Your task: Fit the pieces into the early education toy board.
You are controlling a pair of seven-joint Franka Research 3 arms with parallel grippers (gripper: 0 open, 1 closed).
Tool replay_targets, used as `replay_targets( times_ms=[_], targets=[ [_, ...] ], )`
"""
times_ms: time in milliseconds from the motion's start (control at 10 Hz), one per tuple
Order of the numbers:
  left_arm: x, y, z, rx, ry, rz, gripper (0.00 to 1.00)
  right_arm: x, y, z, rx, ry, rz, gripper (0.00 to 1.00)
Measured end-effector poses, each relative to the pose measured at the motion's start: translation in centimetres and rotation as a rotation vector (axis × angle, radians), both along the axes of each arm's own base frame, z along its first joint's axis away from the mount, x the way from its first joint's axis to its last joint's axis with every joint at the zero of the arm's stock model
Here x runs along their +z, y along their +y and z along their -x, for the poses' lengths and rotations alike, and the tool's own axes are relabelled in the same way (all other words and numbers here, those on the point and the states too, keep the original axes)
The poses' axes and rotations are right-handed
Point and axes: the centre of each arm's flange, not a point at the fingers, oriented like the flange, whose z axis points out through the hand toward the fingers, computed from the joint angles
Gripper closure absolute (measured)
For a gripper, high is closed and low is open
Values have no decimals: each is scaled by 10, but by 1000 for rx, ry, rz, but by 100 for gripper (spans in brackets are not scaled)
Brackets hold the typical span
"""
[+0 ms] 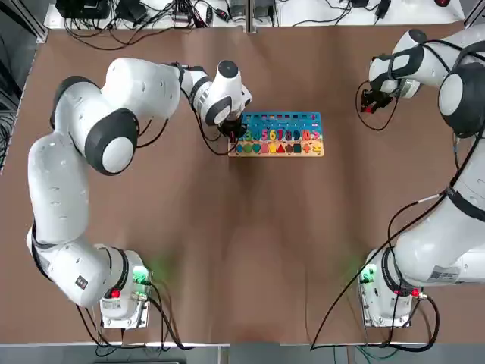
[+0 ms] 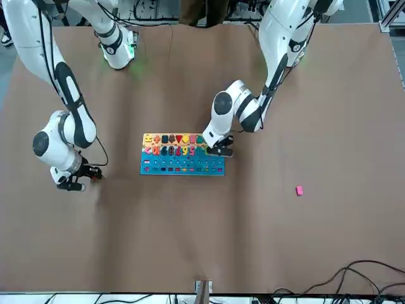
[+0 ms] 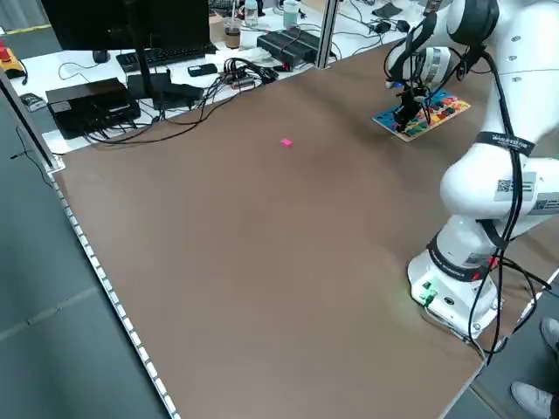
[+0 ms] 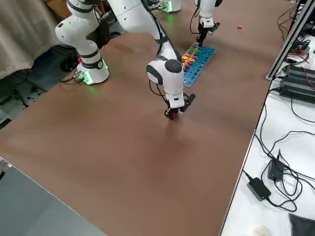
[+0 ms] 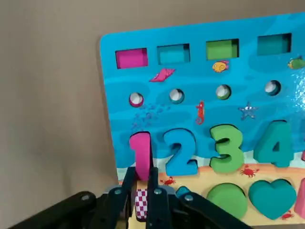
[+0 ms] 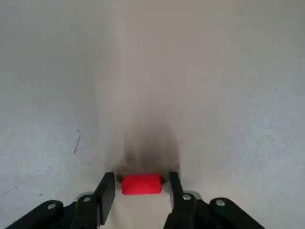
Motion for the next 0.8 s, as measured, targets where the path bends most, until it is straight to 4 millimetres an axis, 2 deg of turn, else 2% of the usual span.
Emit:
replay_targets(
  times_ms=[800],
  targets=[
    [0, 0, -1, 41, 1, 2, 87, 2, 1, 0, 4, 23, -8, 48]
  ],
)
